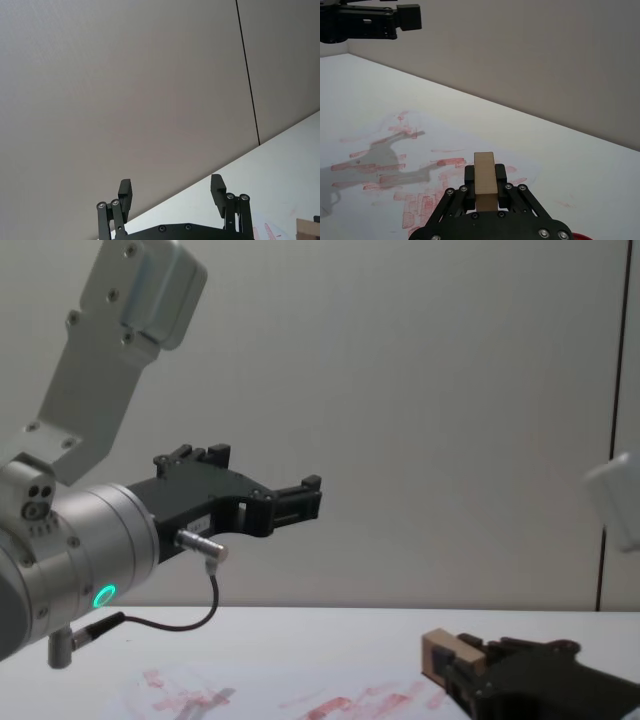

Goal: Use the one hand to pick up the stamp and affix it onto the A4 paper.

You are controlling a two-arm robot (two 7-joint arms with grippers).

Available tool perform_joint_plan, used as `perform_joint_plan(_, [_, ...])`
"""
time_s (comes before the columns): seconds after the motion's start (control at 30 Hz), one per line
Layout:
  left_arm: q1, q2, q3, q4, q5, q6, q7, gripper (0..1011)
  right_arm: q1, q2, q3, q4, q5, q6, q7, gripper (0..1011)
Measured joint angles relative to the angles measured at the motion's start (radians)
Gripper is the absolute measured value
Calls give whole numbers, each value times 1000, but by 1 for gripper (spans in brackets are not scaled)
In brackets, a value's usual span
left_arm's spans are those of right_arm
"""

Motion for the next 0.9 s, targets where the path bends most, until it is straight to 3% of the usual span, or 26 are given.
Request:
perform_joint_plan(0.43, [0,0,0,0,0,0,0,1002,43,-37,-21,67,-64,26,-2,217])
perform_joint_plan(0.9, [0,0,0,0,0,0,0,1003,79,-62,-26,141,-89,49,-6,217])
